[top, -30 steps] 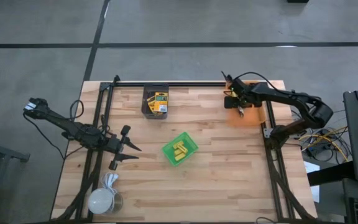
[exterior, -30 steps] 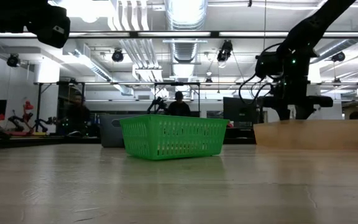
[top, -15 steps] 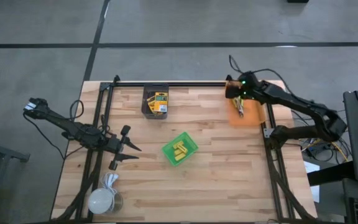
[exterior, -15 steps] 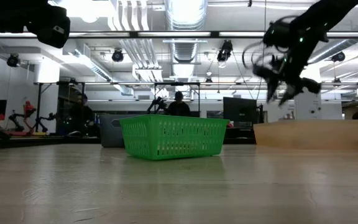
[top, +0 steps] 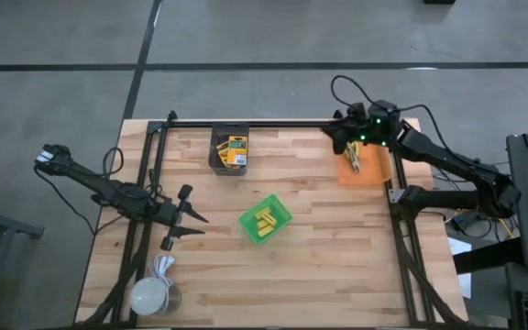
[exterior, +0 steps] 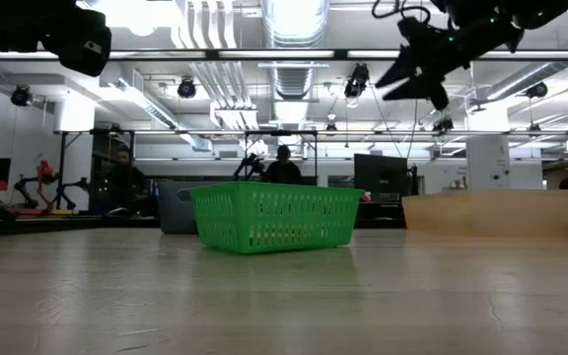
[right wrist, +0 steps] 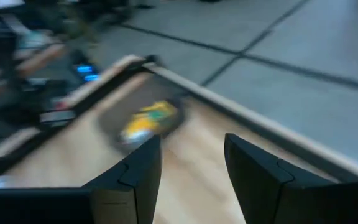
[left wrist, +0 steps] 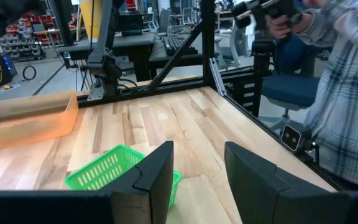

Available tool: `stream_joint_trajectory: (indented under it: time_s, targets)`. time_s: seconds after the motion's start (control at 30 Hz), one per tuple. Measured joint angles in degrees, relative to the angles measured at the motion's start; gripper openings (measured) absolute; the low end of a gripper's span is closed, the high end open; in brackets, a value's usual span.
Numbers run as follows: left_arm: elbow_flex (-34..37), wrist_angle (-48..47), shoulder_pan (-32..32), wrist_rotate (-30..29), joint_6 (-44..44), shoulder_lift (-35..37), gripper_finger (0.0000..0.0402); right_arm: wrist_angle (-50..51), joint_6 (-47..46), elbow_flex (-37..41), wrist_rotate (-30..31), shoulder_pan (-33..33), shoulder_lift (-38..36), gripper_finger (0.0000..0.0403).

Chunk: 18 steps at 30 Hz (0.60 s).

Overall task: Pick & Place School Supplies
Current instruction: Return to Home Position

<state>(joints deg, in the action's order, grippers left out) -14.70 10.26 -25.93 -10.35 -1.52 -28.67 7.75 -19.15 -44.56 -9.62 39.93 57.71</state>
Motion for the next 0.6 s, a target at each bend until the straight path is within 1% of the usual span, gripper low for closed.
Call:
stream_joint_trajectory:
  time_s: [0.1, 0.17, 0.27, 0.33, 0.43, 0.6]
  targets:
    - [0.0, 0.0, 0.0, 0.0, 0.0, 0.0, 0.0149, -4.5, -2.6, 0.0, -3.6, -3.4, 1.0, 0.0167]
    - [0.0, 0.0, 0.0, 0.0, 0.0, 0.0, 0.0149, -10.1, -2.8, 0.0, -4.2, -6.1, 1.5, 0.0169]
    - [0.0, 0.0, 0.0, 0.0, 0.0, 0.0, 0.0149, -18.3, 0.1, 0.0, -4.2, -11.3, 2.0, 0.0173]
    - [0.0, 0.0, 0.0, 0.0, 0.0, 0.0, 0.0149, -20.8, 3.0, 0.0, -4.0, -15.1, 2.0, 0.0174]
    - [0.0, 0.0, 0.0, 0.0, 0.0, 0.0, 0.0149, -20.6, 5.2, 0.0, -2.7, -20.1, 1.6, 0.0172]
    - [0.0, 0.0, 0.0, 0.0, 0.0, 0.0, 0.0149, -17.2, 7.3, 0.0, -2.3, -26.3, 0.1, 0.0165]
